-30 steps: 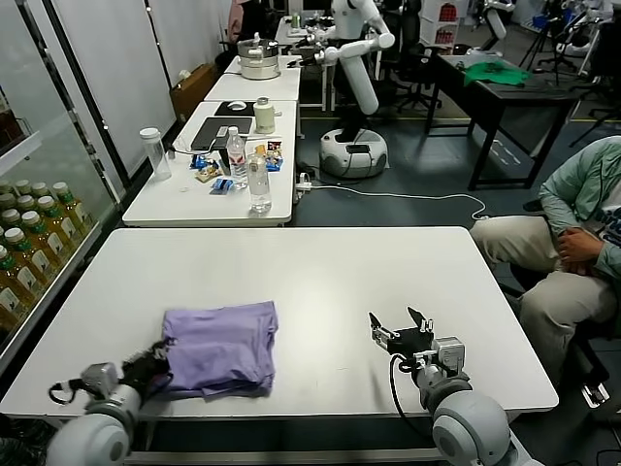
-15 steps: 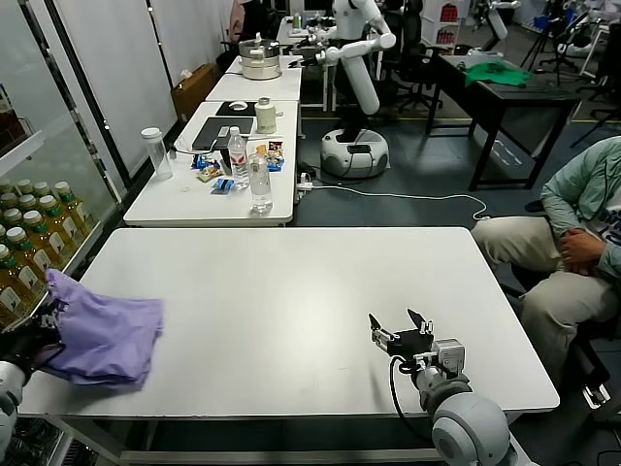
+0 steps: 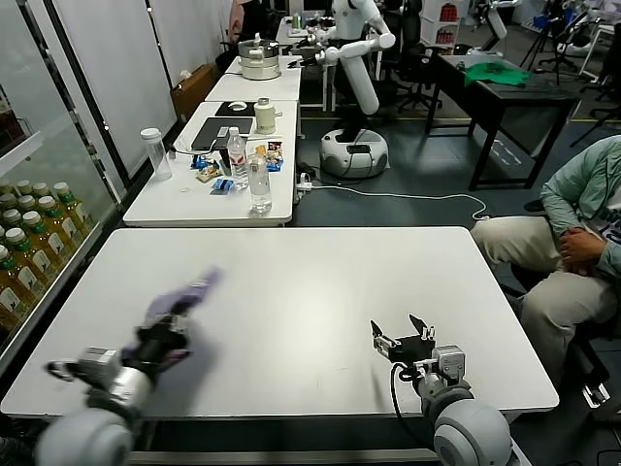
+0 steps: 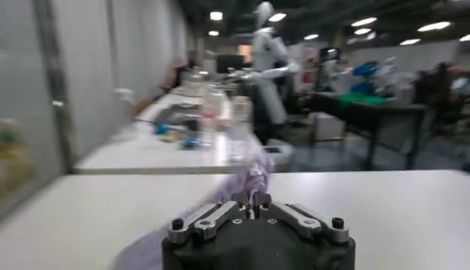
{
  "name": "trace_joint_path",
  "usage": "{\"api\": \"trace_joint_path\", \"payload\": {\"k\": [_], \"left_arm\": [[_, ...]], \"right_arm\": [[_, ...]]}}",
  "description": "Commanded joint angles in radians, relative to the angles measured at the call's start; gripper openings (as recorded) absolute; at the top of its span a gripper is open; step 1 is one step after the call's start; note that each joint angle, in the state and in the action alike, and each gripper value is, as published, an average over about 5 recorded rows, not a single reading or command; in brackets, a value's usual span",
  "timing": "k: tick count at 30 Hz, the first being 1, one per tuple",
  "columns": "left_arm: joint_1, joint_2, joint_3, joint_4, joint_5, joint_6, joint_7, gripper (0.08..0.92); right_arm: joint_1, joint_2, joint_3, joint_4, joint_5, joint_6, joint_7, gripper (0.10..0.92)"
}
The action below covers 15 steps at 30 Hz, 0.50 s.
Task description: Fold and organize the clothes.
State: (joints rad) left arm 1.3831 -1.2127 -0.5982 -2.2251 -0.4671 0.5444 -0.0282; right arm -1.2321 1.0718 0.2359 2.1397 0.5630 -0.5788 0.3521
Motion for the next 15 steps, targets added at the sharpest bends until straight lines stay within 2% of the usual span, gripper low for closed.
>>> {"api": "trace_joint_path", "payload": {"k": [1,5,9,12,15], "left_arm": [[-0.094,-0.166,0.302,0.019,0.108,-0.118,-0.035,0.264],[-0.11,-0.06,0.12,-0.038,0.109,-0.159,-0.028,0.376],[-0.083,0.06,-0.088,0.002,0.114,-0.204,-0.024,0.497],[-0.057,0.1,-0.182,0.057,0.118,-0.226,-0.026,0.584],[-0.036,0.105,-0.218,0.103,0.13,-0.248,-0.028,0.67]], "right_arm": [[0.003,-0.006,-0.002,-0.003,-0.001,0.0,-0.001,0.823],[0.007,-0.007,0.002,-0.008,0.0,0.0,-0.005,0.823],[0.023,0.005,-0.012,-0.021,-0.001,0.0,-0.01,0.823],[0.046,0.023,-0.042,-0.032,-0.003,0.0,-0.013,0.823],[0.079,0.057,-0.098,-0.045,-0.004,0.0,-0.021,0.823]]}}
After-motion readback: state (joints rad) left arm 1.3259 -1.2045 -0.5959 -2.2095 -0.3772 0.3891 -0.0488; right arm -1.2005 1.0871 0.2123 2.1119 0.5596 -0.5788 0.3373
